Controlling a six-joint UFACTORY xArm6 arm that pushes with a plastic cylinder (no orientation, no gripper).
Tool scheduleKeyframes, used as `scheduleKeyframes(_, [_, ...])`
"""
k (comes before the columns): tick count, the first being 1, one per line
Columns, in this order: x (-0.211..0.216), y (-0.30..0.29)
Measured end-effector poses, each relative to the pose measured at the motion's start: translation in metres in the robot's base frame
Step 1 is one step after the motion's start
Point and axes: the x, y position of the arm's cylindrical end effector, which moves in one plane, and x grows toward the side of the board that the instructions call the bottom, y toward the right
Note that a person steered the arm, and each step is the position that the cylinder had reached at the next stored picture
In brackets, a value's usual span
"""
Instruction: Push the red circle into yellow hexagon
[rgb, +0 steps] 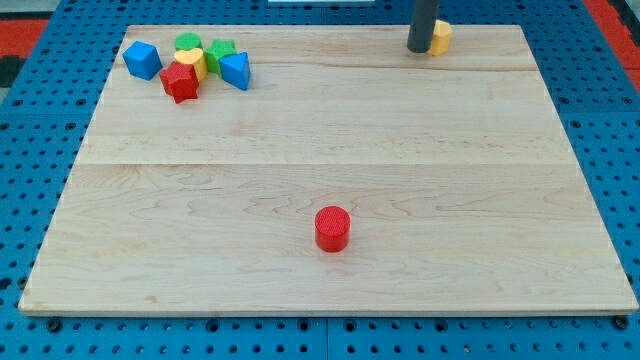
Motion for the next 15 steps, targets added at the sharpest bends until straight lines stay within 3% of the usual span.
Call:
scheduleKeyframes(2, [0.213,-0.031])
scheduleKeyframes(3, [0.296,-0.063])
scheduleKeyframes(5, [0.31,-0.079])
scheduleKeyframes(6, [0.322,-0.144])
scheduleKeyframes(7, [0.29,-0.102])
scheduleKeyframes(8, [0.295,-0.006])
scheduleKeyframes(9, [0.242,0.012])
scheduleKeyframes(10, [0.239,-0.015])
scheduleKeyframes(11, [0.296,-0.029])
scheduleKeyframes(12, [0.322,-0.052])
scheduleKeyframes(14, [0.245,-0.02])
scheduleKeyframes(15, [0.282,-0.024])
